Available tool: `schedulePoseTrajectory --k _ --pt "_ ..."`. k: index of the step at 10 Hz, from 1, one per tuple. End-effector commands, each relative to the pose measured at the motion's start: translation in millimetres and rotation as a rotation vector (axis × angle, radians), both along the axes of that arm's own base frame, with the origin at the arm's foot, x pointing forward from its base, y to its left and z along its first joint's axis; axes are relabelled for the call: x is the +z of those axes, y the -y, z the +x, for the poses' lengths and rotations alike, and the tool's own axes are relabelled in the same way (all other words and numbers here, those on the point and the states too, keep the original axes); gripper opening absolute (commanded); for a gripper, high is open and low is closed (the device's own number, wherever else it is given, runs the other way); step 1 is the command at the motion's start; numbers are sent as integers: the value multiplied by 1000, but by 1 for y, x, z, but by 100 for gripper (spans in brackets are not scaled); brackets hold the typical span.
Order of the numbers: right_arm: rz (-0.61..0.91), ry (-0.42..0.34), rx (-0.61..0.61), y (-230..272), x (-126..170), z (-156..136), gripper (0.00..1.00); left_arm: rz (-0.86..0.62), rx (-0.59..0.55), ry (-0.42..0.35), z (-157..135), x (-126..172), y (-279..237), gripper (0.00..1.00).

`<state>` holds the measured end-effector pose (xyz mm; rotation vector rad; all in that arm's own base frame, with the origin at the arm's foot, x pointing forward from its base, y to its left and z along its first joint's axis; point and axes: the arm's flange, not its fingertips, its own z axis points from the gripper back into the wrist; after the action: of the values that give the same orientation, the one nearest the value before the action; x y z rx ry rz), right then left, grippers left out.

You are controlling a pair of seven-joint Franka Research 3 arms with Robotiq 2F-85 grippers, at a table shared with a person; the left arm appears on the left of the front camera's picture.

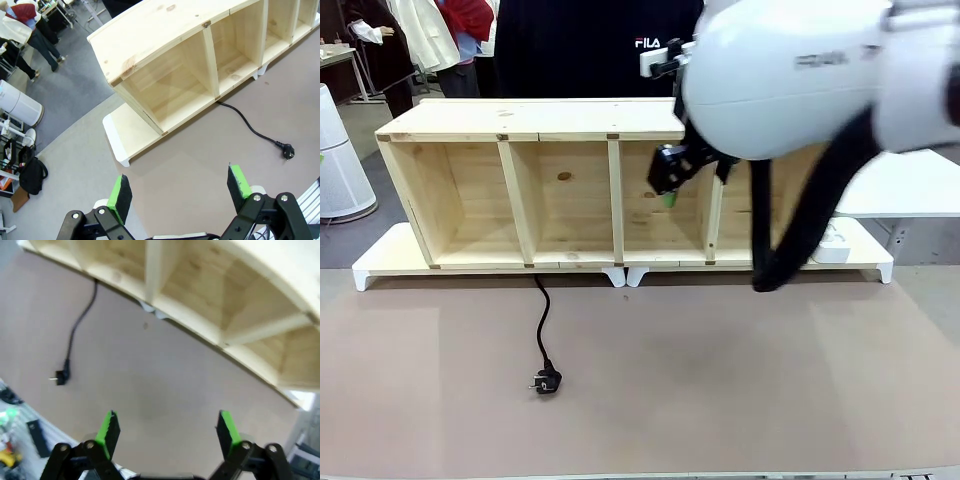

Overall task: Perform cable management.
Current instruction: When the cord part of the Power Cable appears at the lower middle area of the table and stops, grasp the cord part of the Power Cable.

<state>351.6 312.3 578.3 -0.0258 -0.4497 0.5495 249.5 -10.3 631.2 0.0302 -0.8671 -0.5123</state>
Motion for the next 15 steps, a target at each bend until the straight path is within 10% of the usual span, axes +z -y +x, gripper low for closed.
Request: schedulePoseTrajectory --k 1,15 --pt "-22 -55 -14 -43 -7 22 100 -16 13 8 3 0 0 100" --pt "28 -217 -91 -149 -110 49 100 -16 13 8 3 0 0 100"
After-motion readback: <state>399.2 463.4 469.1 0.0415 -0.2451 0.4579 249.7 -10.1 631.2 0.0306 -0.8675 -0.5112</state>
